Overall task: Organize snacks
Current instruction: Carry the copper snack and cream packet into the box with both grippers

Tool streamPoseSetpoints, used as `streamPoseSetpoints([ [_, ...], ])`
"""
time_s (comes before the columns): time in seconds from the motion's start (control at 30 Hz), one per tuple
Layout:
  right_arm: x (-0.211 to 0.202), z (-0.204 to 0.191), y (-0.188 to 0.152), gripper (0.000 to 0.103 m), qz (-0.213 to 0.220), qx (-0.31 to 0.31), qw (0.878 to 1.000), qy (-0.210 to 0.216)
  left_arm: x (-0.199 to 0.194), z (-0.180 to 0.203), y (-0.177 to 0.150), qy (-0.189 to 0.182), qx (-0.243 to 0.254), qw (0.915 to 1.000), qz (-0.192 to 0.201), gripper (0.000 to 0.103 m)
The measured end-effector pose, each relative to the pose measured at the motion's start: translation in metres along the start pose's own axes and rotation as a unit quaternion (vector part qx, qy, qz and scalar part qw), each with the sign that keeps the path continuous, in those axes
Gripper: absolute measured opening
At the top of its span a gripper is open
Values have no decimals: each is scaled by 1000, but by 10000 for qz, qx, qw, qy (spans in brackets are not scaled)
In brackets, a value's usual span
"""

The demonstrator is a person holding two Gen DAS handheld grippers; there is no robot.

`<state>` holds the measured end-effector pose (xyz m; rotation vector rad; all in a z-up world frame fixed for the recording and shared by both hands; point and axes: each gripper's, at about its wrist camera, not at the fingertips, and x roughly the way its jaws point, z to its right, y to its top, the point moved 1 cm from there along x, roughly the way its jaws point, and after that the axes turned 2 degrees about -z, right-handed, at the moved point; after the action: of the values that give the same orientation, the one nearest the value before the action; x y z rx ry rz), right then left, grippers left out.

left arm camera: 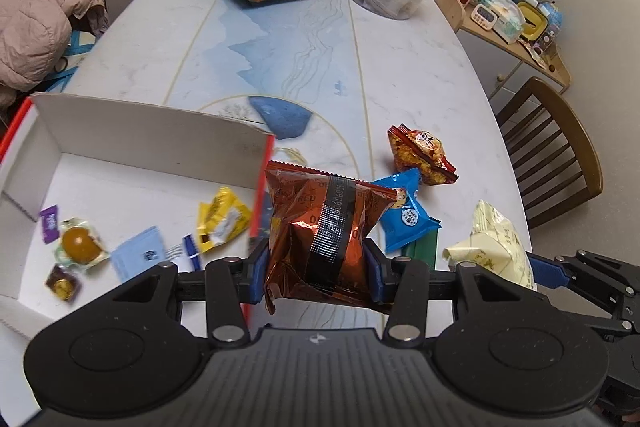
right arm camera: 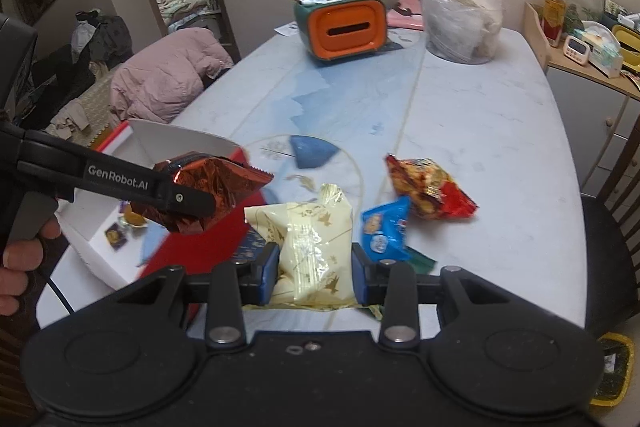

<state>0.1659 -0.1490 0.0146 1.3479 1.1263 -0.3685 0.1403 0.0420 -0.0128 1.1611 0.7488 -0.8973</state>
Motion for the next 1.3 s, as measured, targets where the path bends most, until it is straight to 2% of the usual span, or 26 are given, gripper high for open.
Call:
streamPoseSetpoints([
  [0.37,7,-60,11,35,52,-212,9995,223,-38,-55,-12,-13,-148,9997,169,46],
  [0.7,41,-118,21,35,-88,-575,9976,375,-59,-124,-14,361,-440,9979,314,46],
  [0.93,76,-150,30,35,-212,-798,9961,322,-58,-164,-9,760,-526,9950,374,46],
  [1.3,132,-170,40,35,-531,-823,9951,148,-27,-209,4,1153,-611,9913,191,46],
])
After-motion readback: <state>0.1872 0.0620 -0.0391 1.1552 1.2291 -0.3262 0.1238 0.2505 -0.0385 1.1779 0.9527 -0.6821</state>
